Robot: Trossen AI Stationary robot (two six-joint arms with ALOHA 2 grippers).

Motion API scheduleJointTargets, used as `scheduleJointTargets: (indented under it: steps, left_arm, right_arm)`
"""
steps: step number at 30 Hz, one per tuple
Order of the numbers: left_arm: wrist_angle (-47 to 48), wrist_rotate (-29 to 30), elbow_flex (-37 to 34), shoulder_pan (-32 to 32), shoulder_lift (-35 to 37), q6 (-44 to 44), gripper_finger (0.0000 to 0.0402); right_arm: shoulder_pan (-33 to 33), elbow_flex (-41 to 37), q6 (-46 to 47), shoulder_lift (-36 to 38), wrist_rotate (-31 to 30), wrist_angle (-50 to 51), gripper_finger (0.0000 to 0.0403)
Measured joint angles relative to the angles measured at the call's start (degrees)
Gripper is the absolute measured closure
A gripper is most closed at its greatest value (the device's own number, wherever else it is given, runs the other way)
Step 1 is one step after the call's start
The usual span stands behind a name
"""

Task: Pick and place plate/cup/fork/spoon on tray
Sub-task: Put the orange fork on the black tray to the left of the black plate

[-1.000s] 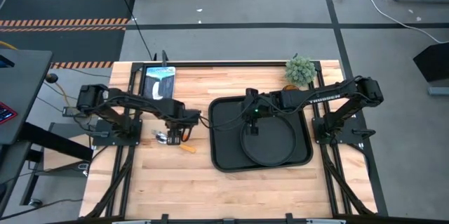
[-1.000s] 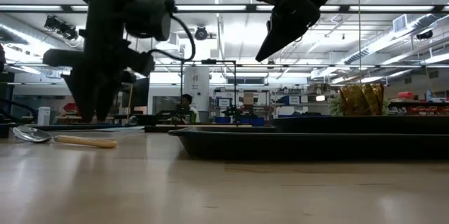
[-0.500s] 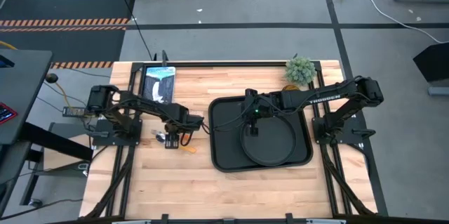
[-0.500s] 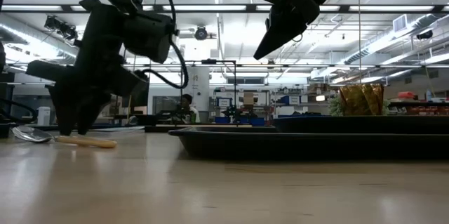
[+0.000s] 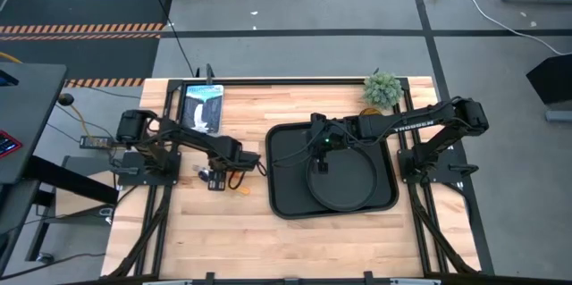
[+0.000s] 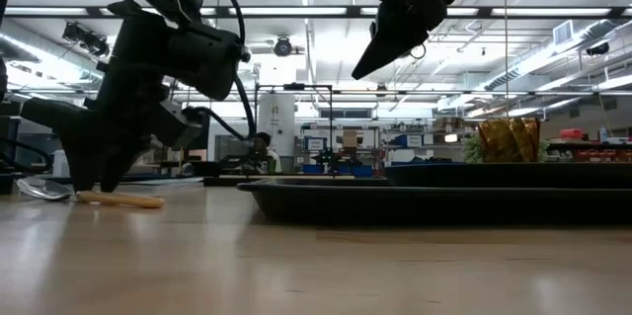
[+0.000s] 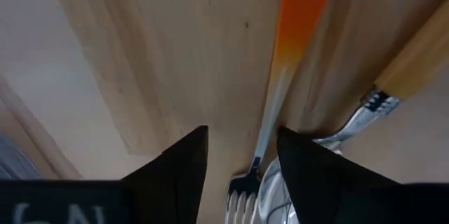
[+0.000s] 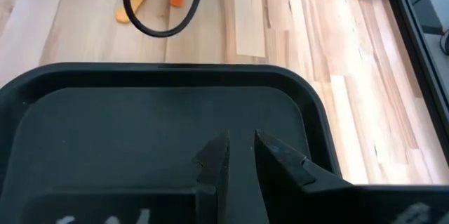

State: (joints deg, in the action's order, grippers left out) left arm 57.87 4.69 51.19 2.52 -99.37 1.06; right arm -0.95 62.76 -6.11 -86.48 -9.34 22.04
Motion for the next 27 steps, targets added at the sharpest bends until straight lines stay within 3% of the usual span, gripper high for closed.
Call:
scheduleJointTargets:
  steps: [21, 27]
  left_arm:
    - [-0.1, -0.5, 0.1, 0.0, -2.1, -0.2, 0.0378]
    - [1.2, 0.5, 1.4, 0.0, -2.4, -3.2, 0.0388]
  right_arm:
    - [0.0, 0.0, -0.1, 0.0, 0.1, -0.3, 0.0328]
    - [0.0, 0.0, -0.1, 0.0, 0.1, -0.3, 0.0328]
